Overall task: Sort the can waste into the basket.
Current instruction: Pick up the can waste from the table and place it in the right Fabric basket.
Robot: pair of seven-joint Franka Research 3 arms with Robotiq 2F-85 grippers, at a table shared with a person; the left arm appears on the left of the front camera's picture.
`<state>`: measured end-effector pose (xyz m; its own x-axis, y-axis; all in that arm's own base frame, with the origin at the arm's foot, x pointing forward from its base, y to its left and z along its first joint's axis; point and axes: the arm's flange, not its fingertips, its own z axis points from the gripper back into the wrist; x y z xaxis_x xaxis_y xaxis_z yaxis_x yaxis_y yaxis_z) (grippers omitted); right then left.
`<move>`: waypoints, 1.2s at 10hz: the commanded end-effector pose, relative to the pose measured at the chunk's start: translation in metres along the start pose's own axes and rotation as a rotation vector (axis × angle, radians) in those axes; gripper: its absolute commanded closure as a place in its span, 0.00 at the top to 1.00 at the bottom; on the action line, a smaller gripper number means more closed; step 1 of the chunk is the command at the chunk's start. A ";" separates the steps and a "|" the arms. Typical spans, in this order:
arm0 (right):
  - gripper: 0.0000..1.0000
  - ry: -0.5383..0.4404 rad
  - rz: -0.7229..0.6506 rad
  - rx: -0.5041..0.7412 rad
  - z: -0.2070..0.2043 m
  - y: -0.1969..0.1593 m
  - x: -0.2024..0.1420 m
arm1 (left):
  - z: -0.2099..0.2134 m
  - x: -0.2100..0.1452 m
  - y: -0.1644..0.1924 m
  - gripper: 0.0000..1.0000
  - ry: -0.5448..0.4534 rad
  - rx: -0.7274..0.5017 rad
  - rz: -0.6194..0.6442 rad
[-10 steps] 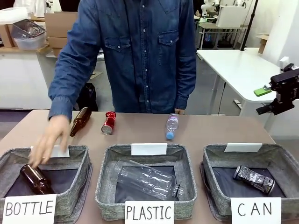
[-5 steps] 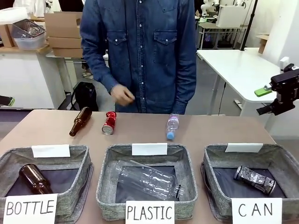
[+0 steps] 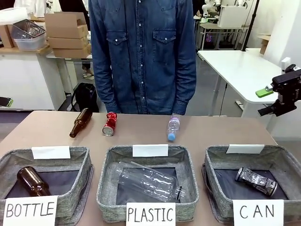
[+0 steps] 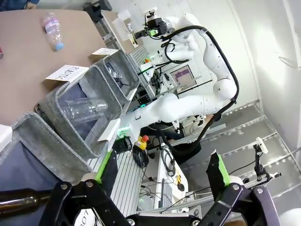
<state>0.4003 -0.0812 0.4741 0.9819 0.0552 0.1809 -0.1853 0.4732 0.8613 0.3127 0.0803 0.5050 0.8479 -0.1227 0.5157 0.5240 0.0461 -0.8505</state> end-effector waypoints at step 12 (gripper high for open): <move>1.00 0.003 0.020 0.004 0.003 0.000 -0.001 | -0.224 0.185 0.125 1.00 0.178 1.020 0.342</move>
<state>0.4001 -0.0812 0.4739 0.9820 0.0553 0.1805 -0.1850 0.4731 0.8614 0.4910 -0.1568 0.4732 0.9739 -0.1181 0.1936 0.1900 0.8908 -0.4127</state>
